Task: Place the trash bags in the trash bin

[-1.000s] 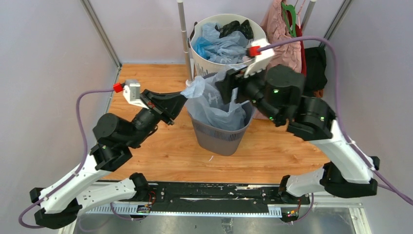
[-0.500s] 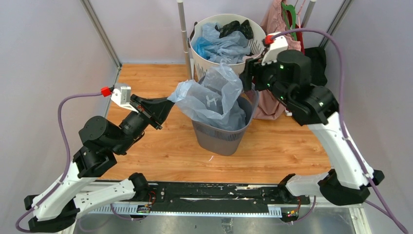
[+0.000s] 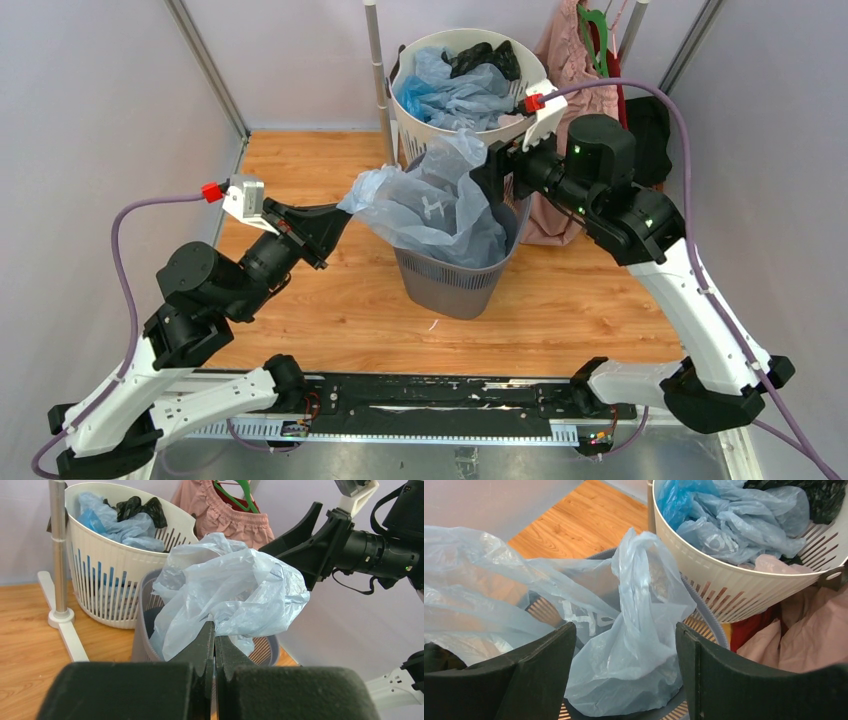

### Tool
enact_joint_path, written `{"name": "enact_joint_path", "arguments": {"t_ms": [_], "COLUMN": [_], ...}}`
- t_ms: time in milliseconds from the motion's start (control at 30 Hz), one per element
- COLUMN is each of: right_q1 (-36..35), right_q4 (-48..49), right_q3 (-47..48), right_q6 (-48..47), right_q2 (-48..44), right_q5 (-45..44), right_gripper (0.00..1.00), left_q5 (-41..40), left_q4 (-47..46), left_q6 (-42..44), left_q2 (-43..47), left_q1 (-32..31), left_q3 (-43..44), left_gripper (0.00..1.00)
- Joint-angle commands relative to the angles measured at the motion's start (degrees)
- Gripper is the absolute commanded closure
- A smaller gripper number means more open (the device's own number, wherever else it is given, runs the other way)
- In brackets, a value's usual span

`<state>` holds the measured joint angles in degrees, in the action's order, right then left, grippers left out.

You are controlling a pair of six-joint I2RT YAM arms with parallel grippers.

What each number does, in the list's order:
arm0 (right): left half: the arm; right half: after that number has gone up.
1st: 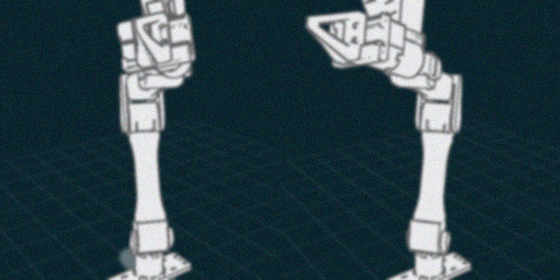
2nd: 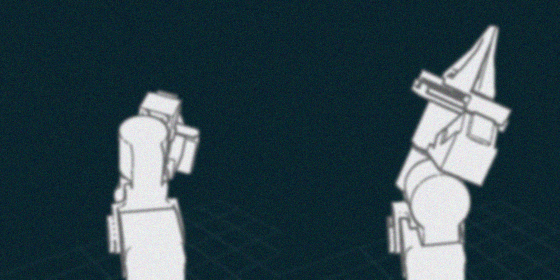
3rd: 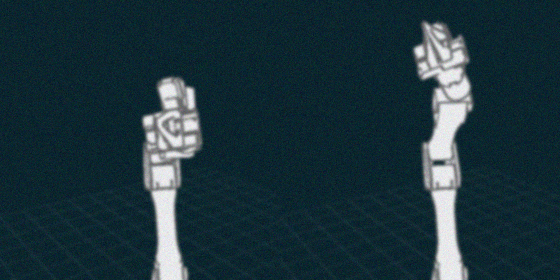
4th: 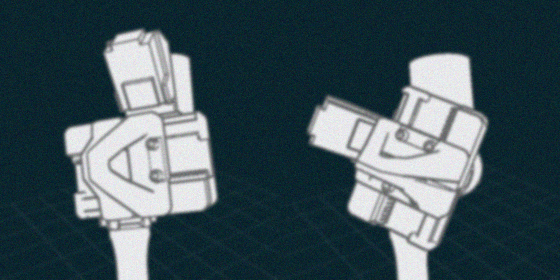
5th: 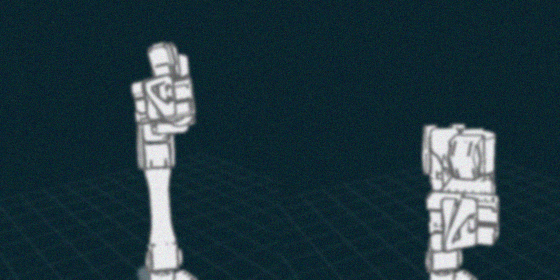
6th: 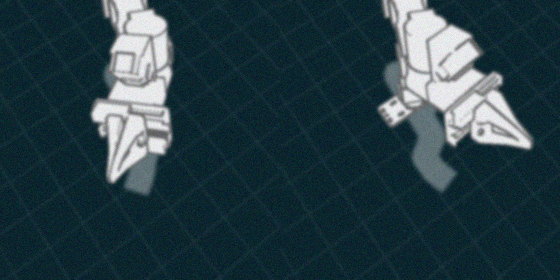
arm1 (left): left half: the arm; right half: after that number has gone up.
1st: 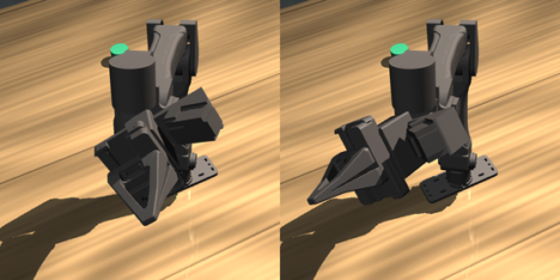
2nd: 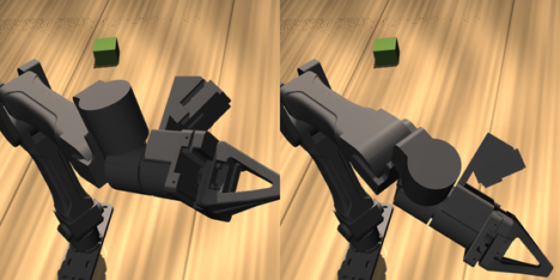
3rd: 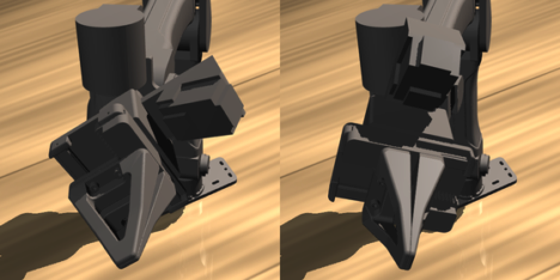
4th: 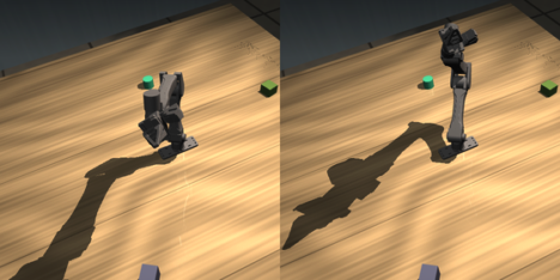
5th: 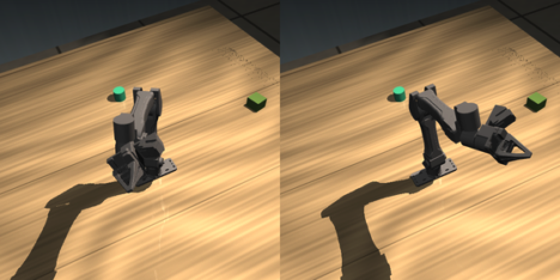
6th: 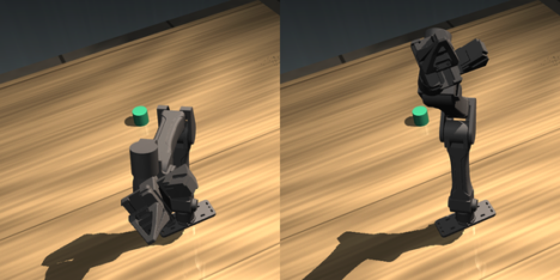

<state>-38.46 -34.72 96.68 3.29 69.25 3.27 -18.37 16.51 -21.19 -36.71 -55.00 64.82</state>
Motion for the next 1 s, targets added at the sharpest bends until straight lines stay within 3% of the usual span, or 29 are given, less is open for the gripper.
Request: {"name": "enact_joint_path", "arguments": {"t_ms": [0, 267, 400, 433, 500, 567, 633, 833, 967], "right_q1": [0.5, 0.5, 0.6, 0.5, 0.5, 0.5, 0.5, 0.5, 0.5], "right_q4": [0.9, -0.3, -2.3, -2.8, -3.9, -4.6, -5.9, -7.9, -8.7], "right_q3": [0.7, 3.2, 4.8, 5.1, 5.5, 5.4, 5.5, 3.8, 2.4], "right_q6": [-3.0, -5.3, -5.2, -5.0, -4.4, -3.7, -2.5, 0.8, 3.9], "right_q2": [1.3, 5.7, 7.7, 7.8, 7.7, 6.8, 5.7, 0.6, -2.8], "right_q5": [-2.2, -1.3, -7.6, -9.1, -11.1, -11.7, -12.4, -12.2, -10.8], "right_gripper": [0.23, 0.23, 0.25, 0.29, 0.46, 0.69, 0.98, 1.0, 1.0], "left_q5": [-0.8, -1.1, -1.5, -1.7, -2.2, -3.0, -3.5, -6.8, 1.3], "left_q4": [0.5, 1.1, 1.5, 1.6, 1.9, 2.4, 3.4, 12.3, 17.0], "left_q6": [0.9, 0.9, 1.0, 1.1, 1.3, 1.6, 1.9, 4.6, 3.5], "left_q2": [0.7, 0.7, 0.8, 0.8, 0.7, 0.1, -1.1, -11.3, -18.7], "left_q1": [-0.4, -0.4, -0.4, -0.3, -0.4, -0.4, -0.4, 0.0, 6.5], "left_q3": [-0.3, 0.0, 0.0, 0.1, 0.3, 0.8, 1.8, 10.3, 15.6], "left_gripper": [0.99, 0.99, 0.99, 0.99, 0.99, 0.99, 0.99, 0.99, 0.99]}}
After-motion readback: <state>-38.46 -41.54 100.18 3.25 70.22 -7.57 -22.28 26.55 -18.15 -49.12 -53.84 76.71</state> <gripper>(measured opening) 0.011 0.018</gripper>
